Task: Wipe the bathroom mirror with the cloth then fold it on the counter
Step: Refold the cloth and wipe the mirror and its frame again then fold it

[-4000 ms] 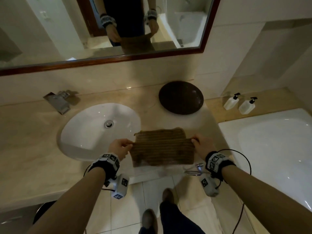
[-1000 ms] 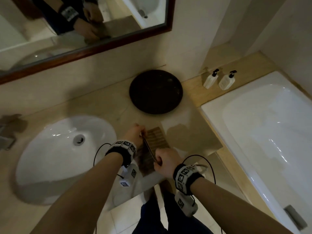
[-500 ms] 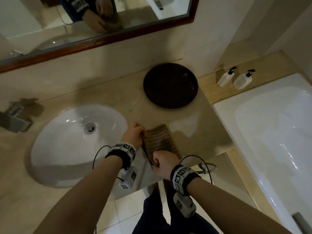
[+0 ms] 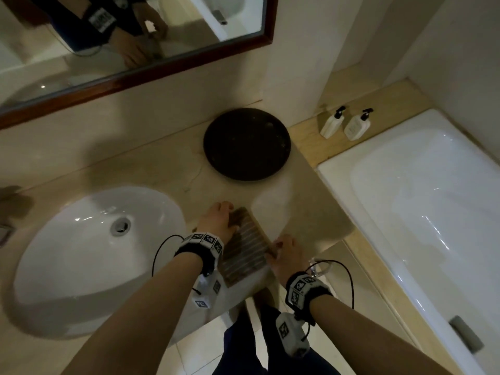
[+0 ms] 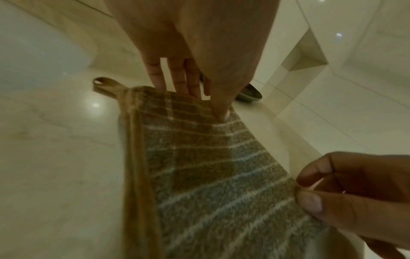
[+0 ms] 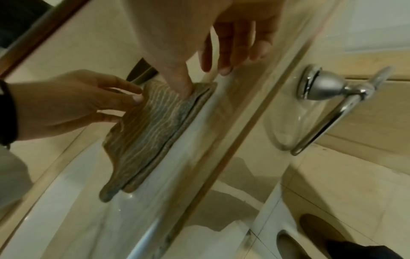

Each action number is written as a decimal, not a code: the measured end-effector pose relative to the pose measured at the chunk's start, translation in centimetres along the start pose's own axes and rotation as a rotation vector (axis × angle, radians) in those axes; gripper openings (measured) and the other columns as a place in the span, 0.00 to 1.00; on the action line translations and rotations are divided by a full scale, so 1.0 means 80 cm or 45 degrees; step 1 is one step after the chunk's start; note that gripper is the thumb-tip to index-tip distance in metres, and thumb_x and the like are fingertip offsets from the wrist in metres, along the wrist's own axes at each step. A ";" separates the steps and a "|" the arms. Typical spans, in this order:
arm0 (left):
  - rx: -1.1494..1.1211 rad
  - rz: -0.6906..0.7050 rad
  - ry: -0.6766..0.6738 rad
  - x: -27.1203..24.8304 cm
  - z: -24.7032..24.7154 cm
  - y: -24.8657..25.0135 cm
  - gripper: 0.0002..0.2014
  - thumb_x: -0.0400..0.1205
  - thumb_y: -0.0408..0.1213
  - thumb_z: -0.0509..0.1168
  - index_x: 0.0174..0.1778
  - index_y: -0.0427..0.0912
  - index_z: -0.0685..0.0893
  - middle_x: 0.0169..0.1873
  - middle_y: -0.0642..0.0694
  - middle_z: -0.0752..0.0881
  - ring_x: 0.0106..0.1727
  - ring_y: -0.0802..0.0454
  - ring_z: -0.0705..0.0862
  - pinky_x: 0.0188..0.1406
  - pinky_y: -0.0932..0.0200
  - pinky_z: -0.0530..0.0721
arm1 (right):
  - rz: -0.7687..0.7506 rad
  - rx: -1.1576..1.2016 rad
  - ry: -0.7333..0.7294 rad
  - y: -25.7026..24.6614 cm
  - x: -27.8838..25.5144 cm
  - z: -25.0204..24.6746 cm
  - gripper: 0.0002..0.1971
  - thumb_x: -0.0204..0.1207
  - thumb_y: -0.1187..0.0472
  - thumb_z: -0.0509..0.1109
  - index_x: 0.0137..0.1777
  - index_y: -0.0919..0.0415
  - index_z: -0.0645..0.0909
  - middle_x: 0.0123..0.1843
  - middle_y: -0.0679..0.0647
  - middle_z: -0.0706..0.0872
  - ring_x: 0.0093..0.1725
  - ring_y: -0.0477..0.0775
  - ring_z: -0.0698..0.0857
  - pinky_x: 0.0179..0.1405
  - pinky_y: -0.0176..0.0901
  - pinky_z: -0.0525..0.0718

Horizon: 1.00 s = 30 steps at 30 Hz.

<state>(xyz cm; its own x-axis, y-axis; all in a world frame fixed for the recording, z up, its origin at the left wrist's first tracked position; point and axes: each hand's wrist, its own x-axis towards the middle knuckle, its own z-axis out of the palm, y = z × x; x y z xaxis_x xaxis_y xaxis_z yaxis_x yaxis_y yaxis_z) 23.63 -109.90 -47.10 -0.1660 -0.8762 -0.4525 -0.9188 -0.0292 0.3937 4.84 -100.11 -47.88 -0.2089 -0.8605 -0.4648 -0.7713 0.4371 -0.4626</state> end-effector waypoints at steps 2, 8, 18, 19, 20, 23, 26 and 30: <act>0.099 -0.009 -0.065 0.008 0.001 0.007 0.28 0.77 0.47 0.71 0.70 0.47 0.69 0.67 0.43 0.74 0.66 0.41 0.75 0.65 0.44 0.77 | 0.003 -0.077 -0.079 0.005 0.000 -0.002 0.18 0.72 0.44 0.70 0.57 0.51 0.73 0.56 0.49 0.73 0.58 0.54 0.74 0.58 0.48 0.76; 0.182 -0.058 -0.247 0.027 -0.007 0.019 0.23 0.77 0.47 0.73 0.64 0.42 0.77 0.60 0.42 0.81 0.59 0.42 0.80 0.57 0.50 0.80 | -0.005 -0.183 -0.201 -0.004 0.002 0.002 0.20 0.73 0.43 0.65 0.57 0.55 0.78 0.59 0.54 0.75 0.59 0.58 0.76 0.60 0.52 0.79; -0.640 -0.409 -0.241 0.021 -0.014 0.004 0.26 0.77 0.32 0.71 0.71 0.38 0.76 0.64 0.38 0.81 0.59 0.41 0.80 0.56 0.50 0.80 | 0.369 0.740 -0.093 -0.014 0.027 -0.011 0.11 0.74 0.58 0.73 0.53 0.58 0.77 0.44 0.55 0.87 0.42 0.54 0.86 0.44 0.50 0.88; -0.724 -0.451 -0.246 0.018 -0.016 0.003 0.27 0.77 0.31 0.71 0.73 0.38 0.74 0.65 0.37 0.80 0.62 0.39 0.80 0.58 0.50 0.79 | 0.432 0.920 -0.110 -0.013 0.030 -0.010 0.12 0.74 0.60 0.74 0.55 0.61 0.78 0.46 0.57 0.87 0.43 0.55 0.87 0.44 0.51 0.89; -0.806 -0.494 -0.248 0.017 -0.015 -0.001 0.27 0.78 0.30 0.70 0.74 0.38 0.72 0.66 0.37 0.80 0.65 0.37 0.79 0.59 0.49 0.79 | 0.472 1.076 -0.131 -0.013 0.032 -0.011 0.10 0.75 0.64 0.74 0.53 0.64 0.80 0.46 0.58 0.87 0.43 0.55 0.87 0.43 0.48 0.89; -0.988 -0.568 -0.261 0.009 -0.007 -0.012 0.26 0.77 0.31 0.72 0.72 0.39 0.74 0.66 0.40 0.81 0.65 0.36 0.80 0.60 0.46 0.80 | 0.446 1.204 -0.182 -0.012 0.028 -0.011 0.06 0.75 0.66 0.74 0.38 0.59 0.82 0.41 0.57 0.87 0.45 0.59 0.86 0.46 0.49 0.87; -1.117 -0.537 -0.275 0.017 0.026 -0.037 0.42 0.67 0.45 0.79 0.77 0.44 0.72 0.70 0.39 0.80 0.67 0.38 0.80 0.67 0.36 0.79 | 0.365 1.071 -0.152 -0.014 0.027 -0.003 0.05 0.79 0.58 0.71 0.41 0.54 0.84 0.43 0.55 0.88 0.48 0.60 0.87 0.52 0.57 0.85; -1.250 -0.511 -0.187 -0.006 0.018 -0.018 0.42 0.70 0.52 0.78 0.79 0.46 0.70 0.73 0.42 0.77 0.69 0.39 0.79 0.70 0.41 0.77 | 0.270 0.996 -0.018 -0.023 0.030 0.001 0.09 0.84 0.53 0.62 0.54 0.56 0.81 0.49 0.56 0.87 0.51 0.60 0.85 0.56 0.56 0.82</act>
<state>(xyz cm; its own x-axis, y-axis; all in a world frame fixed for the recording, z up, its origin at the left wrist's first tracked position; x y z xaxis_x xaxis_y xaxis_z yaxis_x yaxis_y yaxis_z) 24.50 -108.71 -48.62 -0.0174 -0.6517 -0.7582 -0.2363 -0.7342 0.6365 5.79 -102.93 -48.22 -0.2917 -0.7378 -0.6088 -0.0716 0.6515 -0.7552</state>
